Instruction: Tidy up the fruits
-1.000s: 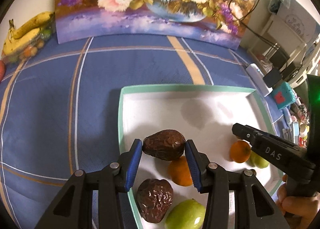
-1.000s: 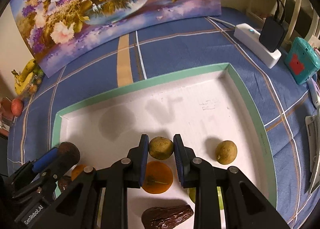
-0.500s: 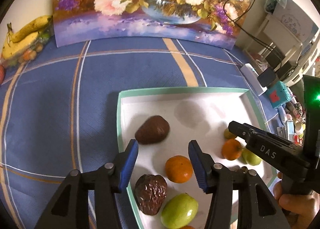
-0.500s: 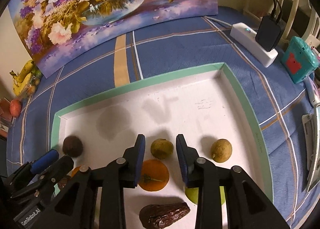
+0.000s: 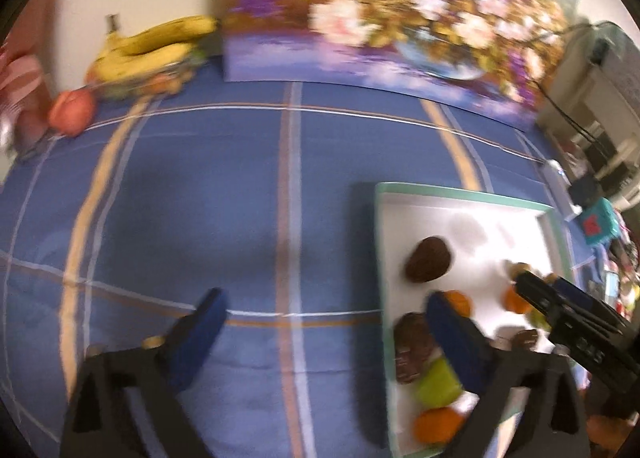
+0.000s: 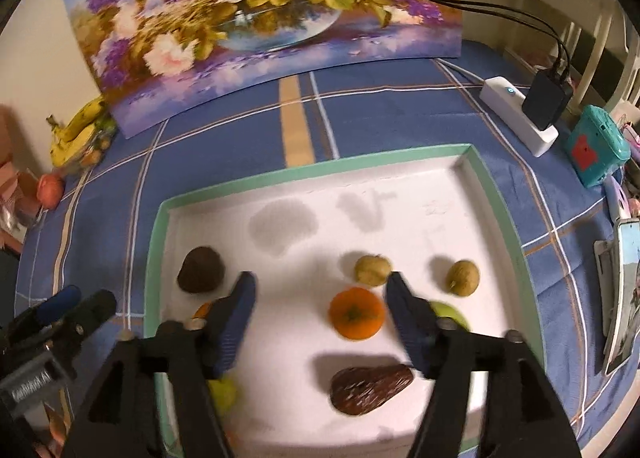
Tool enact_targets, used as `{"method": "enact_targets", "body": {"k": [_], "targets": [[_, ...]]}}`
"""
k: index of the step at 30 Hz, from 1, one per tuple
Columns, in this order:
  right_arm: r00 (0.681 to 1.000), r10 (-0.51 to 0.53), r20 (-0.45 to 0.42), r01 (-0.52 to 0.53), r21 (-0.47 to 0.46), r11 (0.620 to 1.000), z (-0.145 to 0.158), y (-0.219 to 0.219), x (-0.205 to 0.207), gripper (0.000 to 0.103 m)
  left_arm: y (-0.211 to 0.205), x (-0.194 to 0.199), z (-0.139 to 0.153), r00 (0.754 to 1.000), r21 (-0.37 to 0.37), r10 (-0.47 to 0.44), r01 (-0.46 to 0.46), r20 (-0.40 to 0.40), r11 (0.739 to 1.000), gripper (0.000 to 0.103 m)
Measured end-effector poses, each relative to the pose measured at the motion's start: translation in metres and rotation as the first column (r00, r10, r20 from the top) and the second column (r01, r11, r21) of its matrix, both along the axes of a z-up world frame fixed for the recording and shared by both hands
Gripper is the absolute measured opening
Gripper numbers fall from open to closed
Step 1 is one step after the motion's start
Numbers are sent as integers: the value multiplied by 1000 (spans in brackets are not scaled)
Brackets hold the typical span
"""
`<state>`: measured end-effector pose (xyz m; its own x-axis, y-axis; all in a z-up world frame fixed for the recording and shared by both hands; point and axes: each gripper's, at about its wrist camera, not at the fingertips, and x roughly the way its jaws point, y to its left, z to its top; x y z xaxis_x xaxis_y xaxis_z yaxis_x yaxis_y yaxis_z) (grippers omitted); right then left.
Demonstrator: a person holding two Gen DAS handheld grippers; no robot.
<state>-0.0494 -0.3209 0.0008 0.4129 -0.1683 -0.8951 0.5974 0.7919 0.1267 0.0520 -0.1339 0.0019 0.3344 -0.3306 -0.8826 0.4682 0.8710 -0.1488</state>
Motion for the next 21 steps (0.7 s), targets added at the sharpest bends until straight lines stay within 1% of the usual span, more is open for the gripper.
{"method": "enact_targets", "body": {"k": [3,5,6,9,14,18,21], "targets": [[1000,19,2,-19,-1,1000,0,11,-4,78,22,0,2,999,12,48,-48,17,999,103],[1000,29,8,-29,-5,1000,0,19,-8,85,34,-4,4,997,11,71,-71,23,997,103],[999,31,11,-31,-8,1000,1,22,-11,91,40,-6,4,996,11,83,-83,23,996,103],[999,39,20,-39,-22,999,2,32,-18,91,55,-15,8,995,-2,101,-101,25,995,103],[996,64,59,-63,-21,998,11,48,-31,91,75,-38,23,990,-16,109,-108,84,994,103],[994,78,80,-75,-43,996,17,59,-42,92,91,-54,32,981,-21,140,-138,131,990,103],[991,92,93,-88,-43,995,19,67,-51,92,100,-60,33,971,38,177,-185,161,982,103]]}}
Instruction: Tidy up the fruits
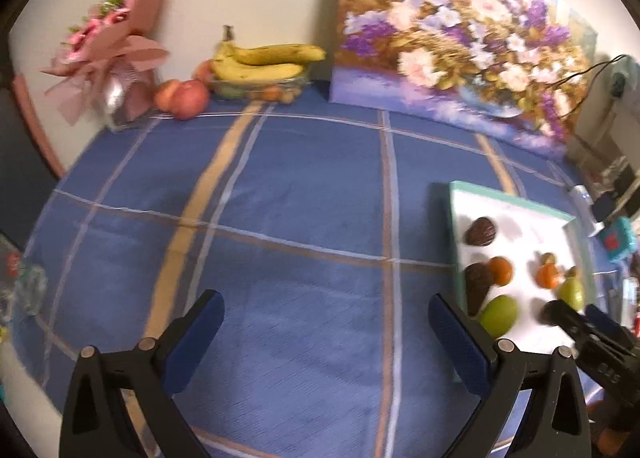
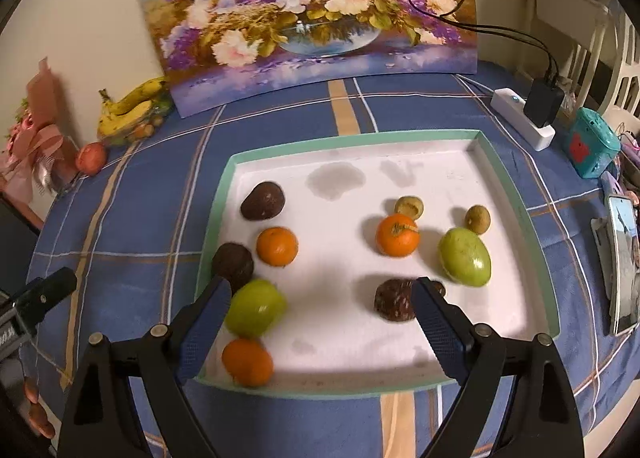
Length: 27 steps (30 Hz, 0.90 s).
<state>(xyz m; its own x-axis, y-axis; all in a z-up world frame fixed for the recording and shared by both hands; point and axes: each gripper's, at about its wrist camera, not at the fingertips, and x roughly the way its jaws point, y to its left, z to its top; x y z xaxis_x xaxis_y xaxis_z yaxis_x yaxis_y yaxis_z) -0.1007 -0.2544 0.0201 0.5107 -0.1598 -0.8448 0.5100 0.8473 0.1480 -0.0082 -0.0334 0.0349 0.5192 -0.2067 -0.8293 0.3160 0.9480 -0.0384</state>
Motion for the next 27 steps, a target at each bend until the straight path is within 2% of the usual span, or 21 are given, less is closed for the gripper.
{"method": "enact_targets", "body": {"k": [5,8,12,16,27], "targets": [[1000,5,2,-5,-14,1000,2,9,-14,92,14,-8,-4,996,49,89,-88,-13,995,103],[1000,5,-3,-5,-17,1000,1,13,-21,92,21,-12,-6,995,36,88,-87,-39,996,103],[1000,5,-3,-5,-15,1000,2,16,-29,92,23,-19,-12,993,82,88,-82,-76,993,103],[1000,-5,13,5,-13,1000,4,16,-35,92,27,-18,-13,990,50,89,-84,-105,995,103],[1000,2,1,-2,-4,1000,0,16,-32,92,30,-13,-24,980,41,104,-98,-170,994,103]]}}
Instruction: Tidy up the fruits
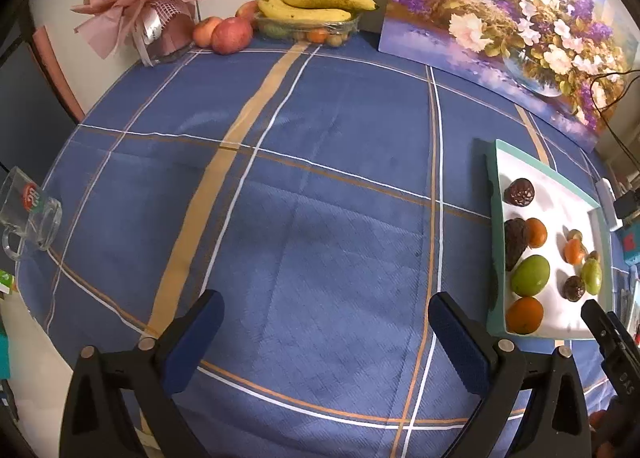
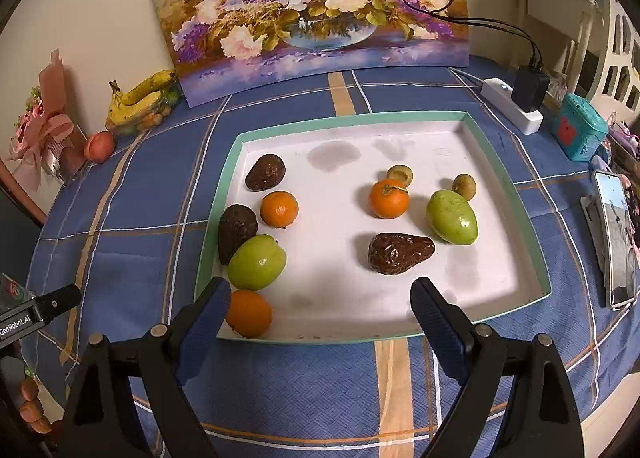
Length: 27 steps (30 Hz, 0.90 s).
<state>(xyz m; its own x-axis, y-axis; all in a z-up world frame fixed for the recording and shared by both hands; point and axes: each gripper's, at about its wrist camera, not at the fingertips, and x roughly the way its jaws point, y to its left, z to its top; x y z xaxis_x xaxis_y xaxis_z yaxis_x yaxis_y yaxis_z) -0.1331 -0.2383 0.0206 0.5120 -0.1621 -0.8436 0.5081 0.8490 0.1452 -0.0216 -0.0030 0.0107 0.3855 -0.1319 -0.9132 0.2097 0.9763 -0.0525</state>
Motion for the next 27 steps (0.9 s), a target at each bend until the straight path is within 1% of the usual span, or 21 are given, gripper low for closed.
{"method": "enact_targets", "body": {"k": [6,11,18,27], "targets": [[1000,6,2,-6,2,1000,0,-1,1,92,-3,-1,-2,1000,0,-14,14,-18,1000,103],[1000,1,0,-1,-6,1000,0,-1,2,92,-2,0,-6,998,-27,-28,26,-59,999,103],[1000,6,-11,-6,-17,1000,0,1,3,92,-8,-3,-4,997,-23,-62,61,-51,998,103],[1000,5,-18,-5,-23,1000,-1,1,3,92,-11,-4,-4,996,-20,-77,76,-53,997,103]]}}
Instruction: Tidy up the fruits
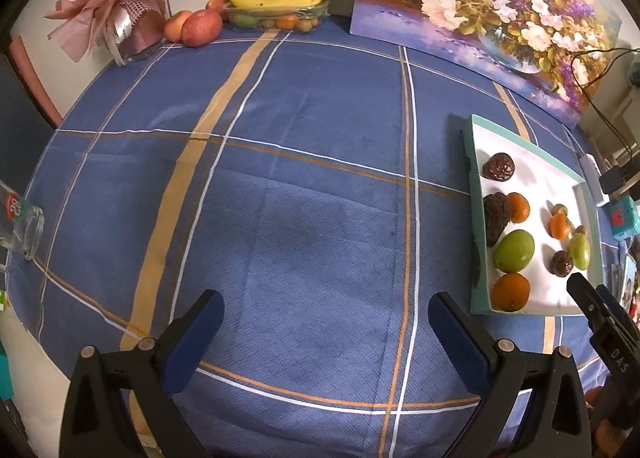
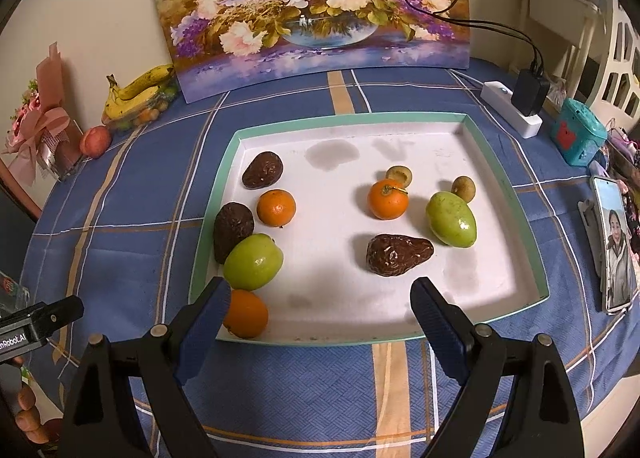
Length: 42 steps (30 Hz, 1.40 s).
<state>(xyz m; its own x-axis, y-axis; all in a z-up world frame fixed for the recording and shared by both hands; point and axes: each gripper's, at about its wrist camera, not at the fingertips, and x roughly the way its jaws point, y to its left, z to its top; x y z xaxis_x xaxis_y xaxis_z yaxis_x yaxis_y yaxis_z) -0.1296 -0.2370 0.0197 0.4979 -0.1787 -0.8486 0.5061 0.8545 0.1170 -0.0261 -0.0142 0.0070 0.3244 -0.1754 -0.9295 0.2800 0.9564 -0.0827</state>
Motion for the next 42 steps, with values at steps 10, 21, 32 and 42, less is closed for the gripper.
{"method": "enact_targets", "body": {"k": [10,21,32,42], "targets": [[1000,16,7,-16,-13,1000,4,5,0,92,-3,-1,0,1000,17,-1,1,7,1000,103],[999,46,-1,-47,-27,999,5,12,3,92,-5,-1,2,1000,31,-7,6,25,1000,103],[998,56,-13,-56,-28,998,3,14,5,92,-4,0,2,1000,33,-6,5,24,999,103],[998,61,-19,-62,-27,998,2,15,6,92,-4,0,2,1000,36,-7,6,26,999,103]]}}
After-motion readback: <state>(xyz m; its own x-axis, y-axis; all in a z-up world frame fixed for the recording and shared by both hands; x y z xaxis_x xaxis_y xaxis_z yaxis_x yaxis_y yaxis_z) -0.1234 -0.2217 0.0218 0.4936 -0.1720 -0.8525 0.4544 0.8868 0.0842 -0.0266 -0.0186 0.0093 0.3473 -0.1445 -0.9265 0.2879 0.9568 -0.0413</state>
